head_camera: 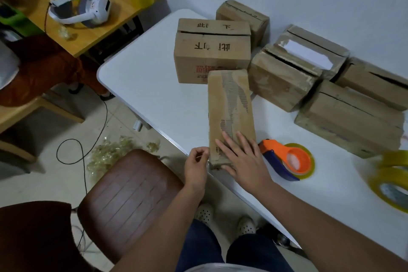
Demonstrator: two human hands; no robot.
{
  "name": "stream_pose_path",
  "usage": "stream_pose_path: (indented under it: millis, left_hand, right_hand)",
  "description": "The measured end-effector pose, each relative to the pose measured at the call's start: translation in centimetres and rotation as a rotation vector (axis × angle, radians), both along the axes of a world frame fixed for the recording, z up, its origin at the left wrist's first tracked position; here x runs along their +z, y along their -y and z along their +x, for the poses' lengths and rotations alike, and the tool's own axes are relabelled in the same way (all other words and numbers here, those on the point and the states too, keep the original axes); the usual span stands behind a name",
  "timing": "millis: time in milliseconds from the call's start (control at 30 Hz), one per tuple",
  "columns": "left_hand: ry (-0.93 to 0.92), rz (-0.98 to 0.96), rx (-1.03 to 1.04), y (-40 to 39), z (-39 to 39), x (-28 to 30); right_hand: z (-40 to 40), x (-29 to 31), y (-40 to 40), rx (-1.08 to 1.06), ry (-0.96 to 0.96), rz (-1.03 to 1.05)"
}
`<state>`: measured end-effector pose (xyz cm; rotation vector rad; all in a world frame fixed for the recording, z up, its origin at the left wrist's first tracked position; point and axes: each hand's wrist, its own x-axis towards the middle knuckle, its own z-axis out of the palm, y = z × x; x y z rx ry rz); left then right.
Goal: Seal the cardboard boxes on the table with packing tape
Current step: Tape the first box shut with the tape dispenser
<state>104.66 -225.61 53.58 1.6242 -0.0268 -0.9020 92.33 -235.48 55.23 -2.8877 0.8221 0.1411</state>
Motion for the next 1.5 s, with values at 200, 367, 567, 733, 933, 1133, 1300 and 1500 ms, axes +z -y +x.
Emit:
stream_pose_path:
  millis: [200,367,567,733,933,1133,1300,1500]
  left_hand:
    - [-0.012,0.111,0.102,1.8,-1.4,0.3]
    - [-0.052,0.254,0.097,2.8,-0.5,1.0]
    - [-0.066,0.152,0.01,1.3,0.0,3.6]
    - [0.069,0.235,-0.346,2.4,-1.8,4.8]
    - [0.068,0.228,-0.278,-1.3,2.4,4.6]
    - [0.061,0.221,-0.227,-0.6,0.6,5.1]
    - [0.106,0.277,-0.413,1.8,-1.1,5.2]
    - [0.281,0.296,-0.526,1.7,-0.7,4.5]
  right_hand:
    - [0.1,-0.2,-0.1,-0.004,-0.018,0.022]
    - [0.4,-0.1,0.0,-0.036,-0.014,0.052]
    - [0.4,0.0,-0.1,-0.024,-0.009,0.041]
    - [0.5,-0.1,0.0,-0.048,0.031,0.068]
    - [0.5,-0.4,0.2,-0.034,0.007,0.057]
    - [0.6,-0.4,0.1,-0.039,0.019,0.049]
    - [0.6,-0.4,0.3,-0.026,0.004,0.066]
    - [0.4,-0.1,0.7,0.008,-0.012,0.127]
